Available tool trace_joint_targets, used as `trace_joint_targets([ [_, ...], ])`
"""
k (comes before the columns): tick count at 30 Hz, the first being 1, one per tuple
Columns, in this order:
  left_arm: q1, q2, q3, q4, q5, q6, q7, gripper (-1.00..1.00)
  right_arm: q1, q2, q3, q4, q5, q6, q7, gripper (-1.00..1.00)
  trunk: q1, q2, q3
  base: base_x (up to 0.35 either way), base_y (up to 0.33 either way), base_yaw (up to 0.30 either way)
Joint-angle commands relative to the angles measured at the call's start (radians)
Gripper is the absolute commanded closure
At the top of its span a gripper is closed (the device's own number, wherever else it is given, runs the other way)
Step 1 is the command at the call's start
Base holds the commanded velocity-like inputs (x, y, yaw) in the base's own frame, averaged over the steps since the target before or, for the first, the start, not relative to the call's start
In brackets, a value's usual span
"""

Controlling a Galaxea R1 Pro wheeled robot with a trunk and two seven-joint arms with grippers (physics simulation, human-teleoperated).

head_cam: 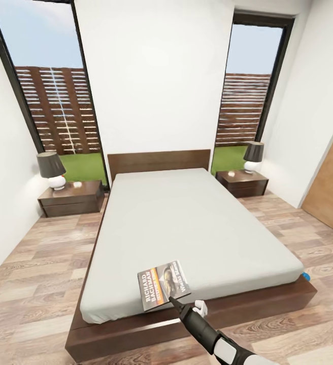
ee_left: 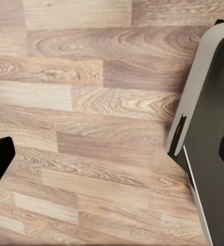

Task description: In the bedroom, move the book from the bed onto either nightstand, and place the two sandals side by side next to the bed.

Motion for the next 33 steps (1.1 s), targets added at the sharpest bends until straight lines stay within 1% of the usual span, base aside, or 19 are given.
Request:
trace_joint_targets([
  [1,0.0,0.0,0.008,0.0,-0.011,-0.004,0.002,-1.0,-0.001,0.0,0.006,0.001,-0.008,-0.001,0.002,1.0,0.001,-0.002,-0.002,0.0,0.0,0.25],
  [14,0.0,0.0,0.008,0.0,-0.011,-0.004,0.002,-1.0,-0.001,0.003,0.006,0.001,-0.008,-0.001,0.002,1.0,0.001,-0.002,-0.002,0.0,0.004,0.261],
  [25,0.0,0.0,0.008,0.0,-0.011,-0.005,0.002,-1.0,-0.001,0.005,0.006,0.001,-0.007,-0.001,0.001,1.0,0.001,-0.002,-0.002,0.0,0.099,0.265],
  [33,0.0,0.0,0.008,0.0,-0.011,-0.005,0.002,-1.0,-0.001,0.01,0.007,0.001,-0.007,-0.002,0.0,1.0,0.001,-0.002,-0.002,0.0,0.026,0.265],
])
